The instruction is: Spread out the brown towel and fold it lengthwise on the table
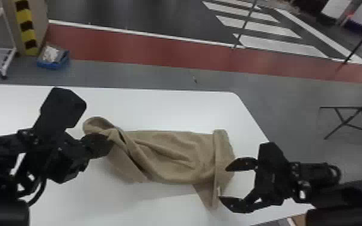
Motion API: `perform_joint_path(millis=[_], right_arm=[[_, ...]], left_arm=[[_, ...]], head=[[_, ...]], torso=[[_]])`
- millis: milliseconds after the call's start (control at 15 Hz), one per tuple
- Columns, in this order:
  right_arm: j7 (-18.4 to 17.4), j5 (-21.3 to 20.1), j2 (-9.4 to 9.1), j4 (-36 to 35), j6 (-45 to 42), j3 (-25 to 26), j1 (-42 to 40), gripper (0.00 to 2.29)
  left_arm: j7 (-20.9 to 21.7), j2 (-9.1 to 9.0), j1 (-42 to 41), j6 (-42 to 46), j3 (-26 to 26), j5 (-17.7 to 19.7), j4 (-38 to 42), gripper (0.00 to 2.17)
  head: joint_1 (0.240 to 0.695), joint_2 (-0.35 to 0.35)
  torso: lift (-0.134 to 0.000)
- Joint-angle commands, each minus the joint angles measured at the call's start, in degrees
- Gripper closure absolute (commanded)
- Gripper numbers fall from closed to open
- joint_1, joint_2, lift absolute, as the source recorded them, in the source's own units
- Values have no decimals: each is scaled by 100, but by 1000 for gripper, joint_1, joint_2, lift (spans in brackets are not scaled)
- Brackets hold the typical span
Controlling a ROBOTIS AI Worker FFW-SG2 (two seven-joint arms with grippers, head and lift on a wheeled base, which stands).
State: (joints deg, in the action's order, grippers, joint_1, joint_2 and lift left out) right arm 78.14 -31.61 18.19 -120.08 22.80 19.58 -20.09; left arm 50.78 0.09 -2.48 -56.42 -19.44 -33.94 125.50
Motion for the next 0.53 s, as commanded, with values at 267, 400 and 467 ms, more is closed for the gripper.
perform_joint_path(millis=[267, 400, 467], right_arm=[[19, 58, -88, 169, 1091, -332, 13, 245], [19, 102, -88, 160, 1161, -271, 13, 387], [19, 111, -88, 151, 1161, -262, 22, 495]], left_arm=[[46, -24, -69, 73, 19, 36, 18, 1798], [46, -24, -86, 91, 19, 45, 27, 1798], [46, -24, -86, 109, 28, 45, 18, 1798]], head=[[695, -350], [695, -350], [695, -350]], torso=[[-124], [-124], [-124]])
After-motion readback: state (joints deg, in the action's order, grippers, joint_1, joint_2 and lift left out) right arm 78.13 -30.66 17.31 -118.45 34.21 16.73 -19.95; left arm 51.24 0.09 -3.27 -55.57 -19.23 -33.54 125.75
